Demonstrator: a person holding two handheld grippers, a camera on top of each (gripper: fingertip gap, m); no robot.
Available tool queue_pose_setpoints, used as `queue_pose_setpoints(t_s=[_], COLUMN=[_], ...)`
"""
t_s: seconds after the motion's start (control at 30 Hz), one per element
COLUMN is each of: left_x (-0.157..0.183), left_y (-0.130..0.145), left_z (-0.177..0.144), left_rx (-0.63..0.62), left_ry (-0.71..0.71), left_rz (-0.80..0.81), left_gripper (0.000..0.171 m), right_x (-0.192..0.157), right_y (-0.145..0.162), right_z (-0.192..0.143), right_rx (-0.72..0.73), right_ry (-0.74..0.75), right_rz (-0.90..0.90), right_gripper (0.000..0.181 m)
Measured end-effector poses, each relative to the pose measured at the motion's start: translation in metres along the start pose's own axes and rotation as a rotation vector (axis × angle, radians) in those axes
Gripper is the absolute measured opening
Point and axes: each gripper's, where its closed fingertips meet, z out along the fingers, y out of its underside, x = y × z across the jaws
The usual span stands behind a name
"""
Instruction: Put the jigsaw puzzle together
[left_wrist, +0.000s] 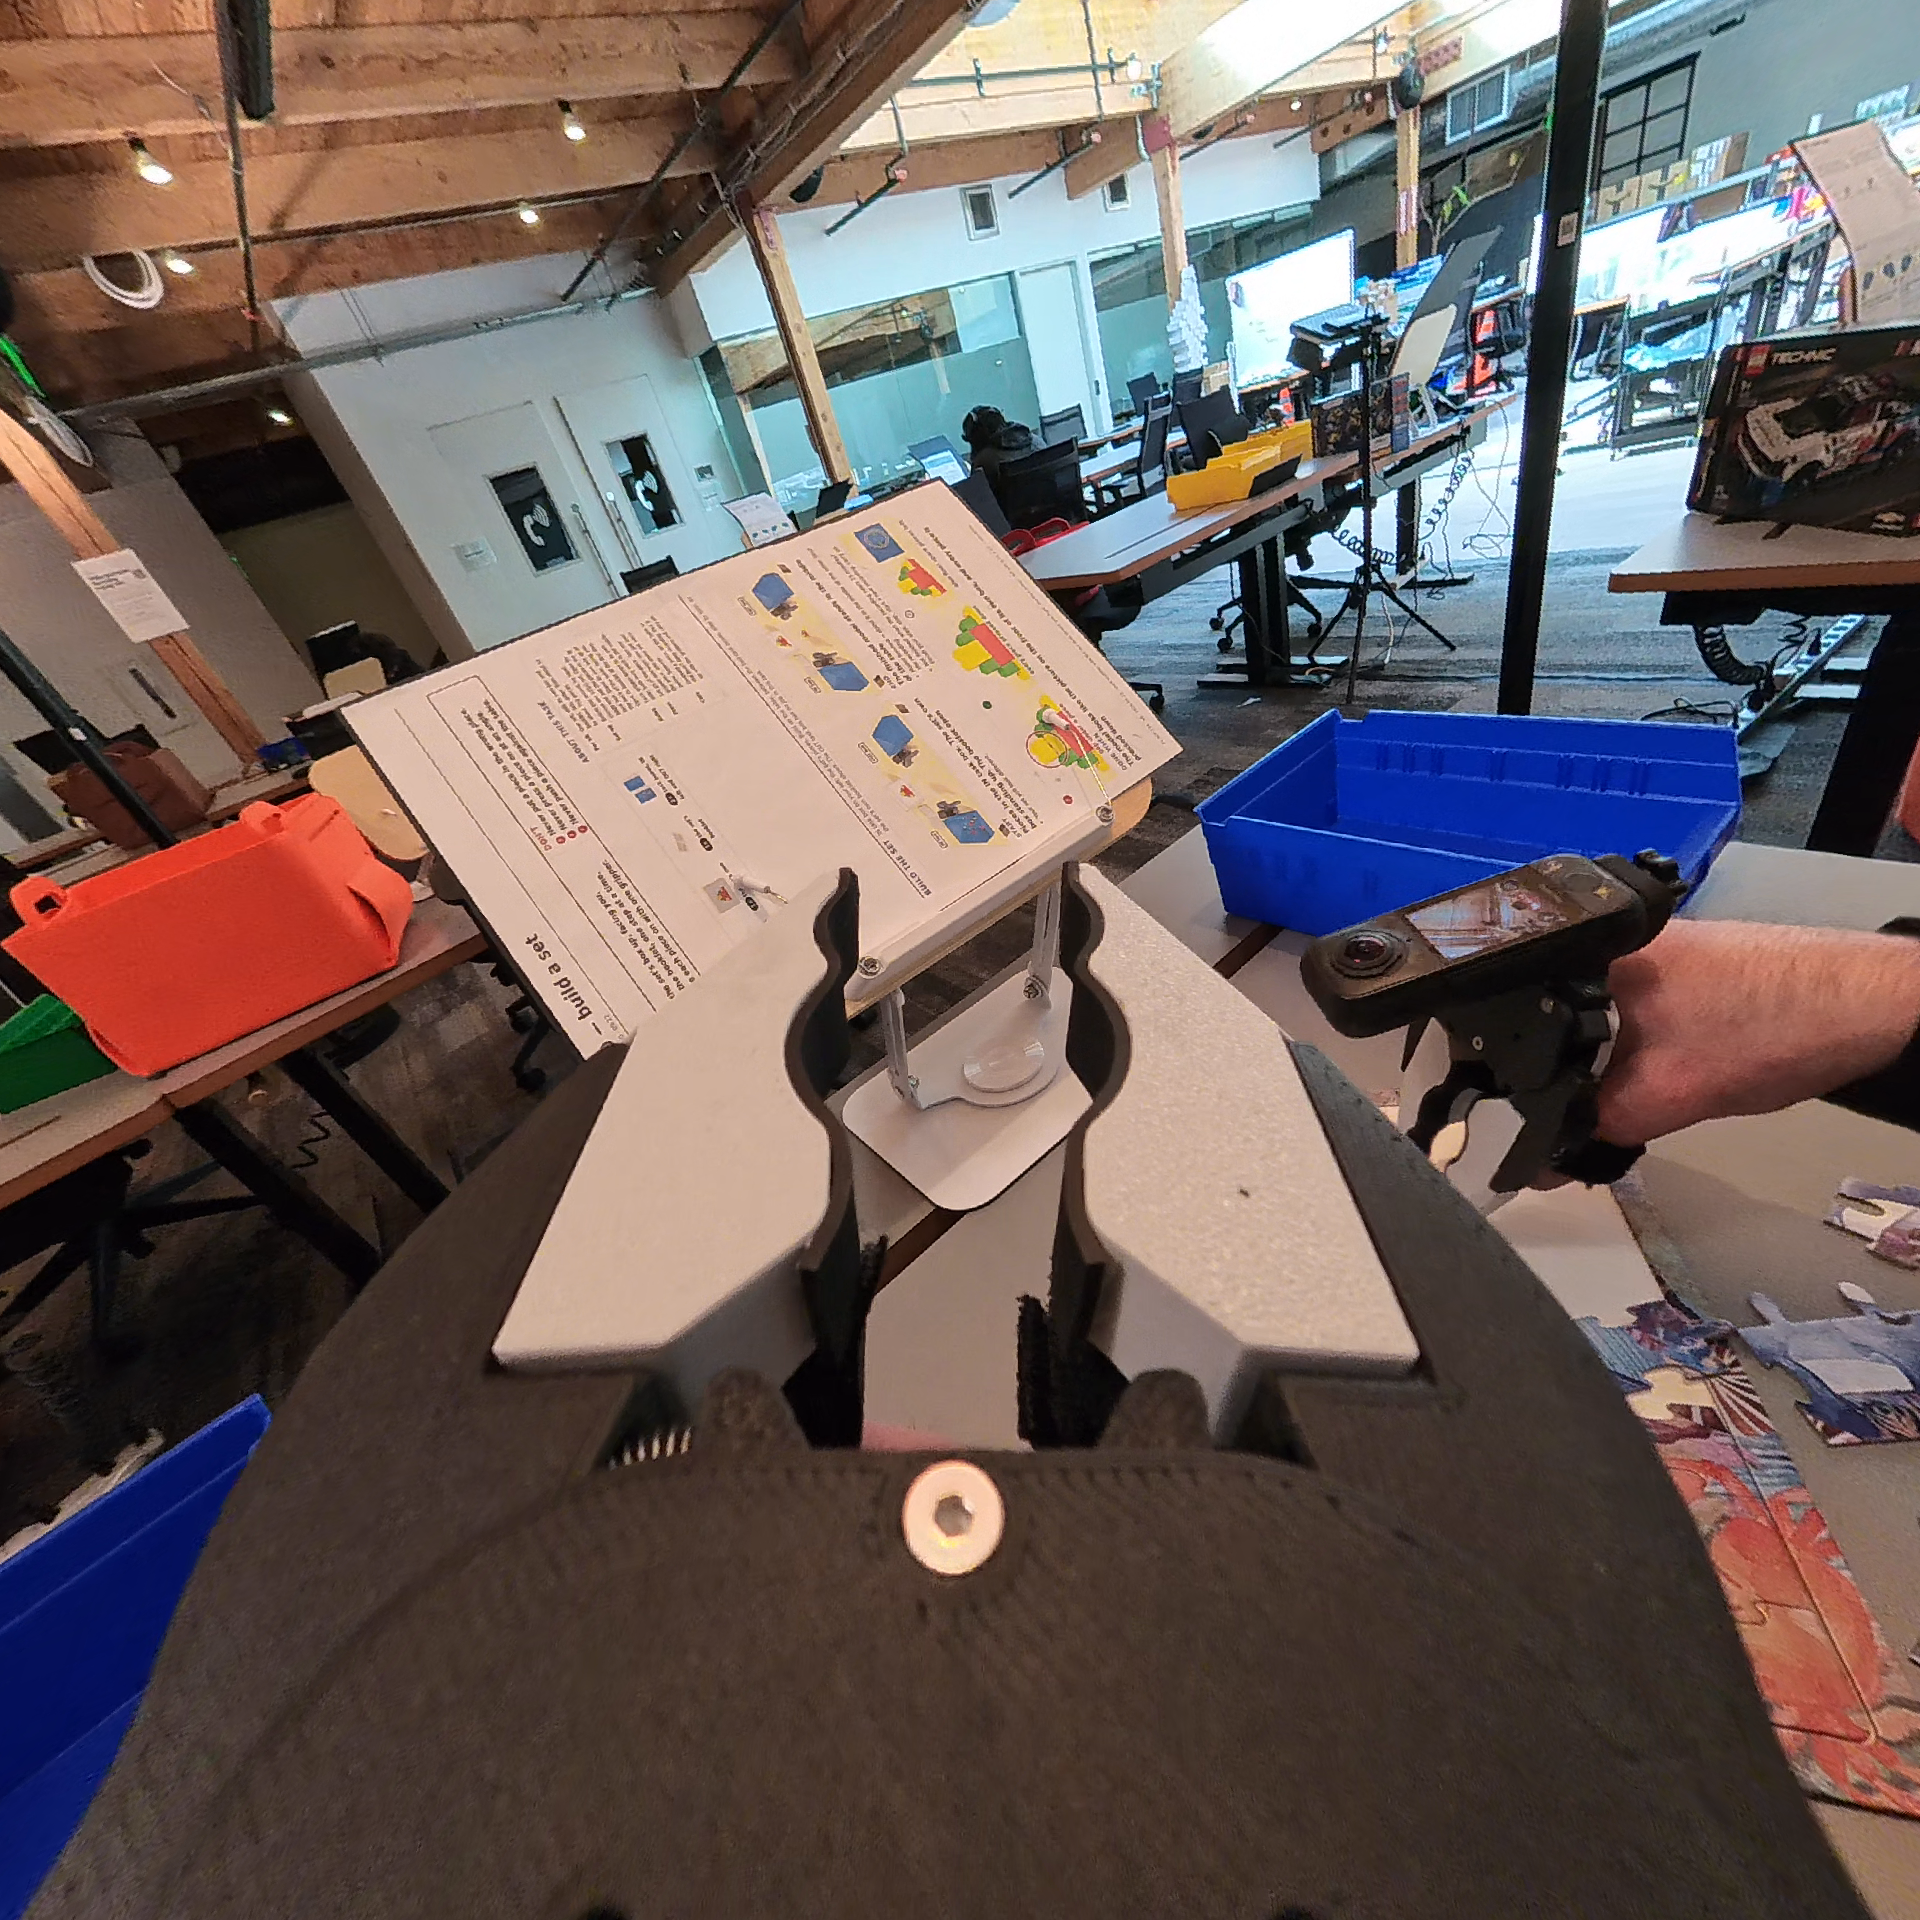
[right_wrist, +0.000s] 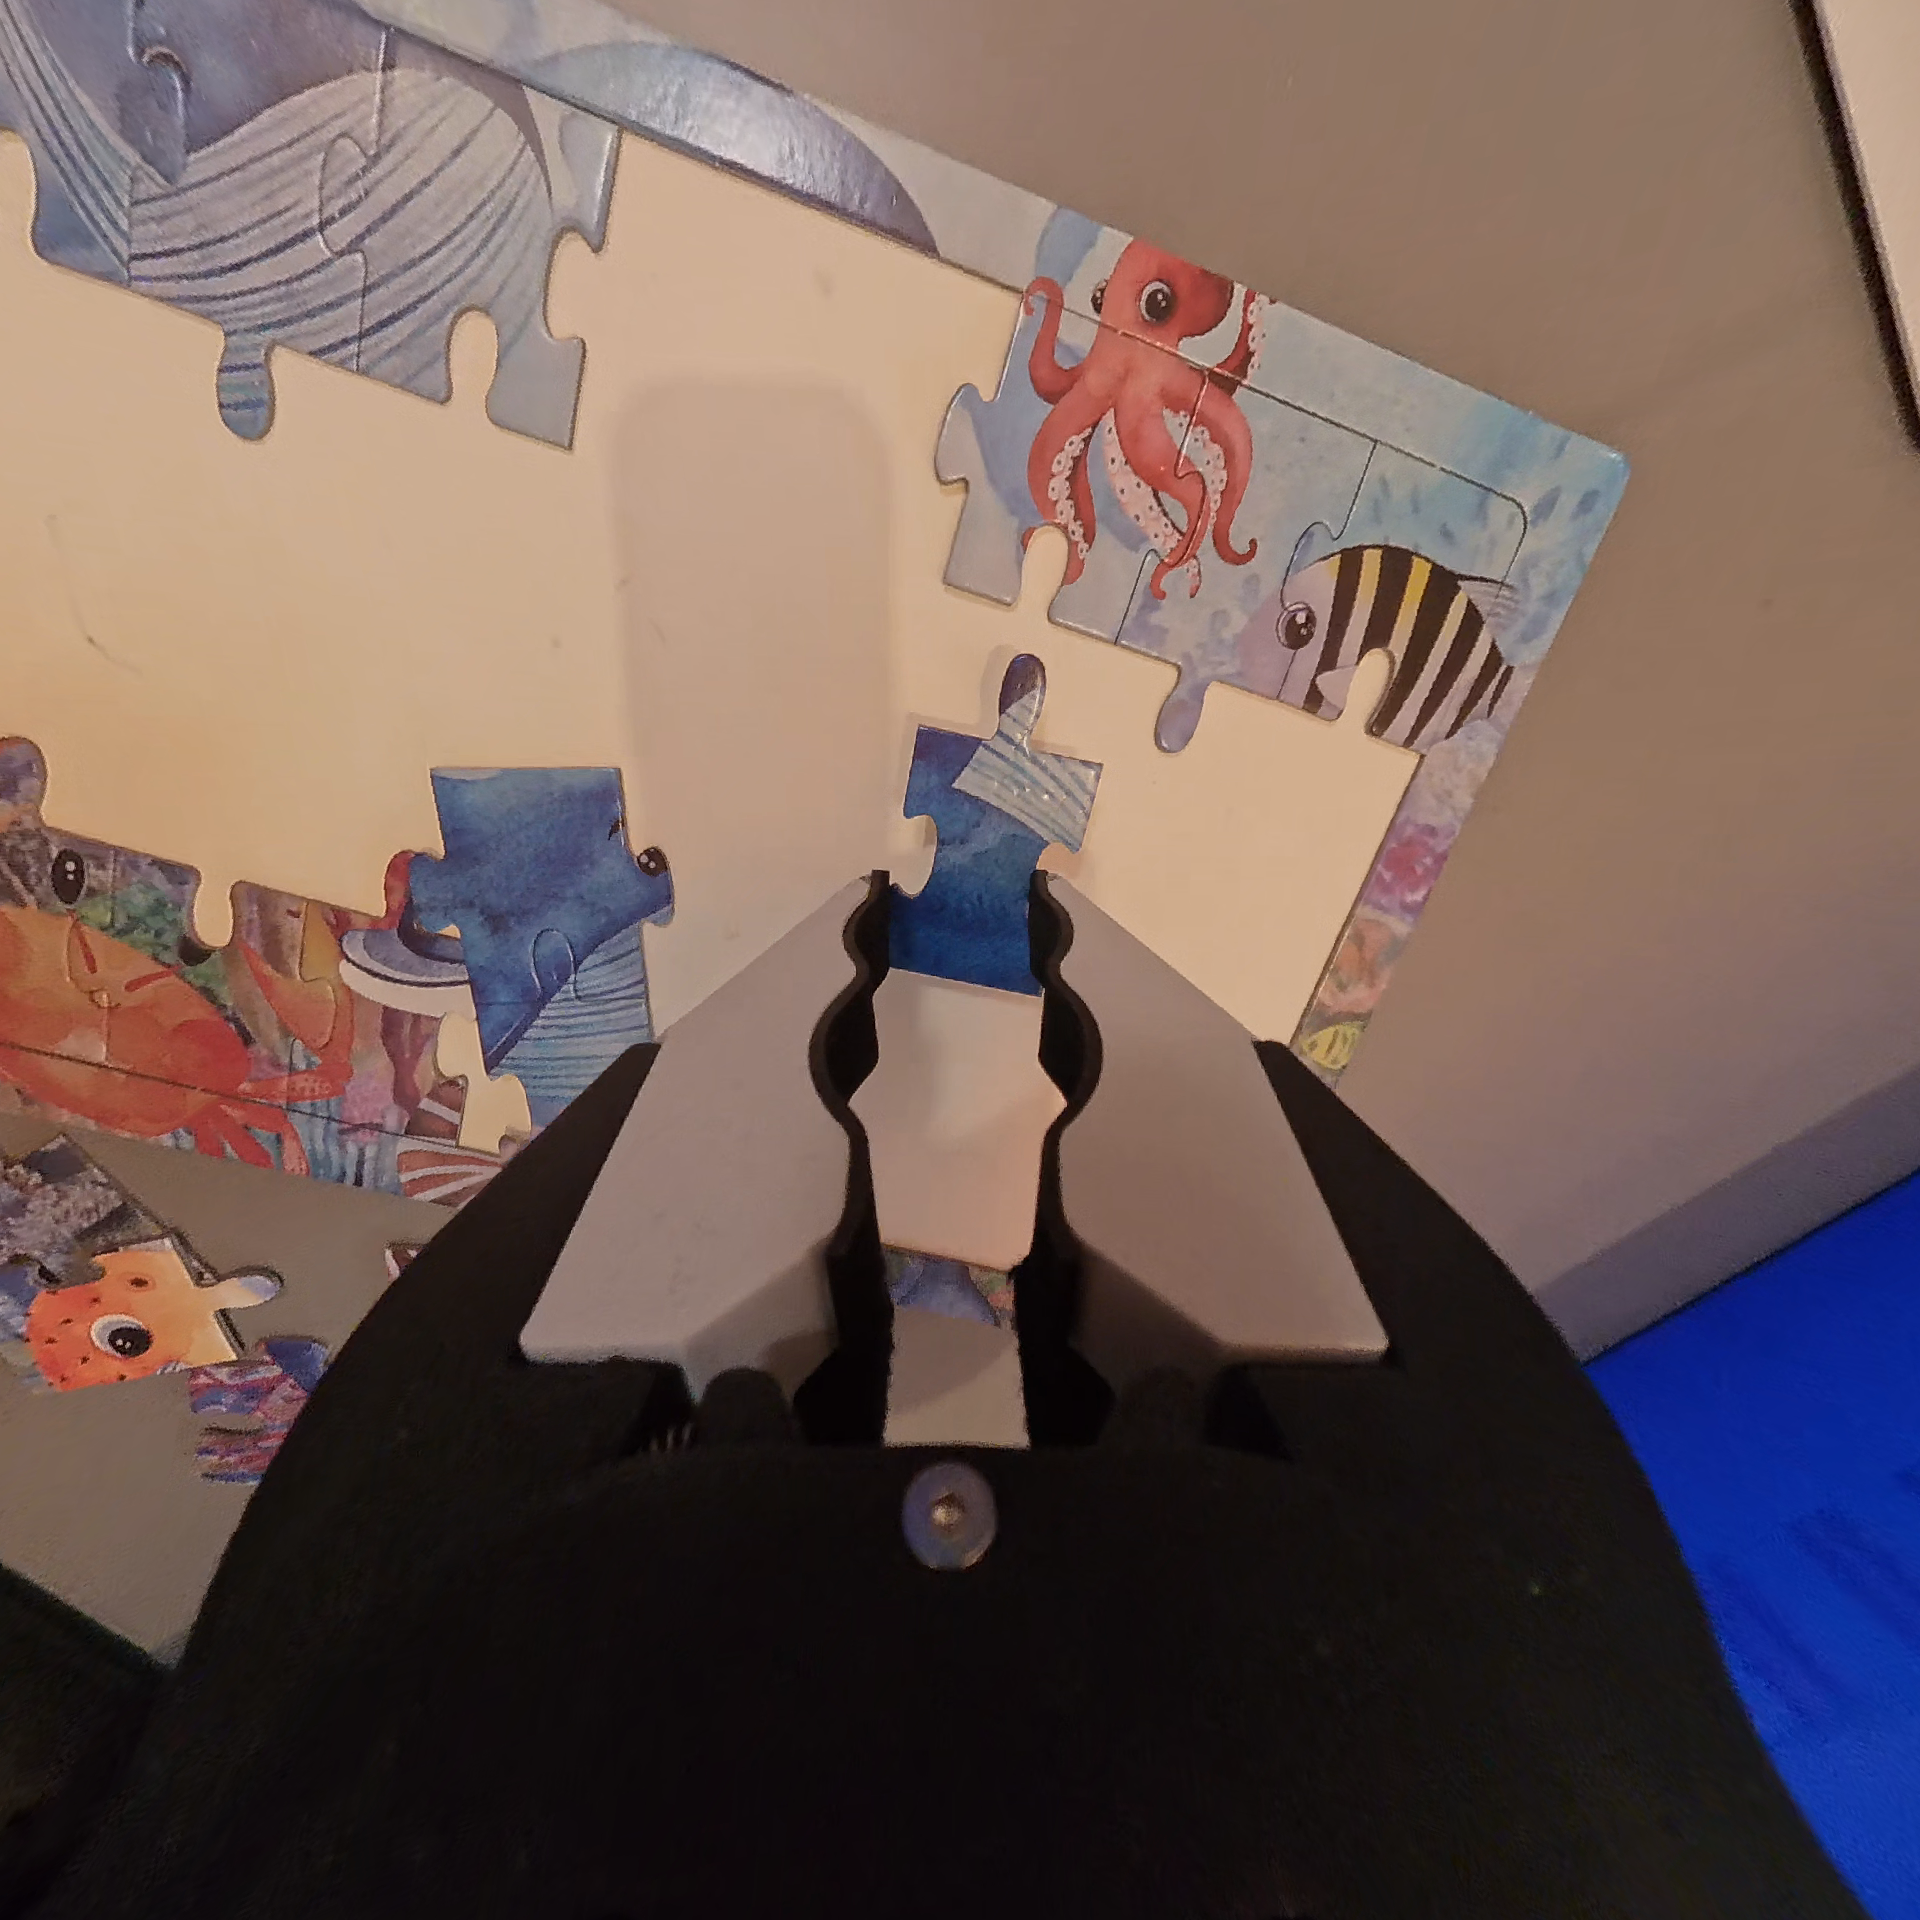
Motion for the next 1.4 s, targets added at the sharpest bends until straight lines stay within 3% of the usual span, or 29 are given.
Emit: queue_pose_setpoints(t_s=[0.7, 1.1, 1.4], left_x=[0.002, 0.004, 0.004], left_y=[-0.001, -0.001, 0.0], left_z=[-0.001, 0.0, 0.0], left_rx=[0.0, -0.005, -0.01], left_ry=[0.002, 0.006, 0.006], left_rz=[0.005, 0.012, 0.016], left_gripper=[0.037, 0.037, 0.037], right_x=[0.002, 0.034, 0.036], right_y=[-0.018, 0.016, 0.016], right_z=[0.015, -0.018, 0.004], right_rx=[0.059, 0.051, 0.012], right_ry=[-0.024, 0.01, 0.023], right_rz=[0.05, 0.136, 0.12], right_gripper=[0.025, 0.025, 0.025])
